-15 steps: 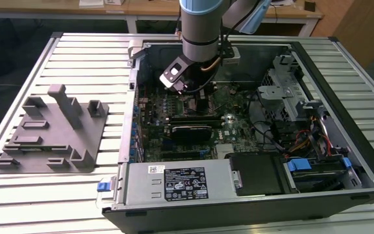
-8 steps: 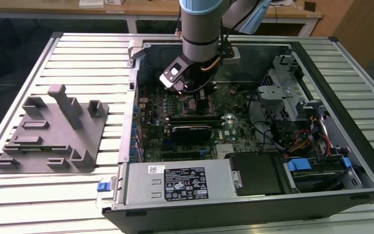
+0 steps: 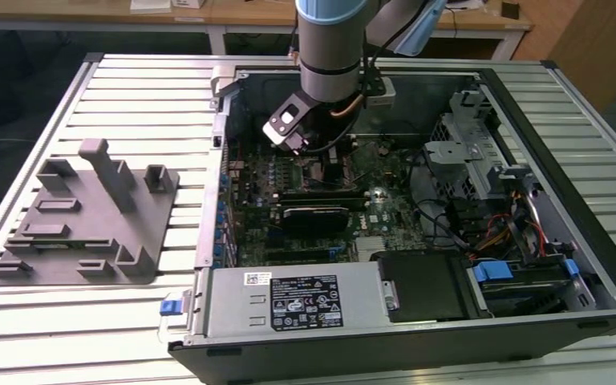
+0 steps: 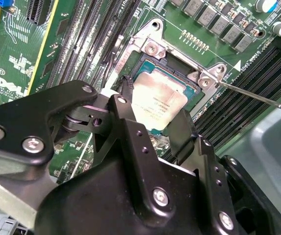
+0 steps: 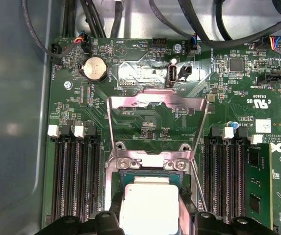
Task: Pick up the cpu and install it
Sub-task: 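Place the cpu into insertion slot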
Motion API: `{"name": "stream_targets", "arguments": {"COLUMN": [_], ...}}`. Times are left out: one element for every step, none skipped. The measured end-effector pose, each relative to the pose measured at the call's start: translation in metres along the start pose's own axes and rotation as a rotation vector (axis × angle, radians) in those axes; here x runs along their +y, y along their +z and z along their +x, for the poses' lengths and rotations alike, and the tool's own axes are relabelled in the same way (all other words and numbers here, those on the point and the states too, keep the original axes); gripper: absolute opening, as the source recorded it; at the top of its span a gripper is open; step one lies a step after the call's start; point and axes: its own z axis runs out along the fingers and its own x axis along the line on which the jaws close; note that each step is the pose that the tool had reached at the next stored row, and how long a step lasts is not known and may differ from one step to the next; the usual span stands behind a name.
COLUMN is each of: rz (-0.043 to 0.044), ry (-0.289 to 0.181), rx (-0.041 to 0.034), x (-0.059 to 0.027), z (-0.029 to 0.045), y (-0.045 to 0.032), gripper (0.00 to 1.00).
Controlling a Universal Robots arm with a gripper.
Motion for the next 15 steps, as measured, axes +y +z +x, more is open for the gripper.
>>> {"name": "stream_targets", "arguments": {"rz": [-0.0001,-0.0001,-0.0002,-0.0002,-0.0003,-0.0003,-0.0003,-0.0011,-0.0010,-0.0008,-0.0005,-0.0003,-0.0004,-0.0003,-0.0002], "ry": [0.000,0.000,0.000,0.000,0.000,0.000,0.000,0.000,0.000,0.000,0.000,0.000,0.000,0.000,0.000], "rx": [0.0000,0.0001,0.0003,0.0003,0.0004,0.0003,0.0003,0.0014,0.0015,0.0011,0.0007,0.0005,0.0004,0.0004,0.0002], "x": [0.0000,0.0000,0.0000,0.0000,0.0000,0.0000,0.0000,0.0001,0.0002,0.0001,0.0001,0.0001,0.0000,0.0000,0.0000], "z": [0.0000,0.0000,0.0001,0.0001,0.0001,0.0001,0.0001,0.0002,0.0003,0.0002,0.0001,0.0001,0.0001,0.0001,0.0001], "y": [0.0000,0.0001,0.0002,0.0002,0.0002,0.0002,0.0002,0.0006,0.0007,0.0006,0.0004,0.0003,0.0003,0.0003,0.0001], "gripper": [0.53,0.53,0.53,0.53,0.53,0.53,0.53,0.54,0.54,0.60,0.60,0.60,0.60,0.60,0.60]}}
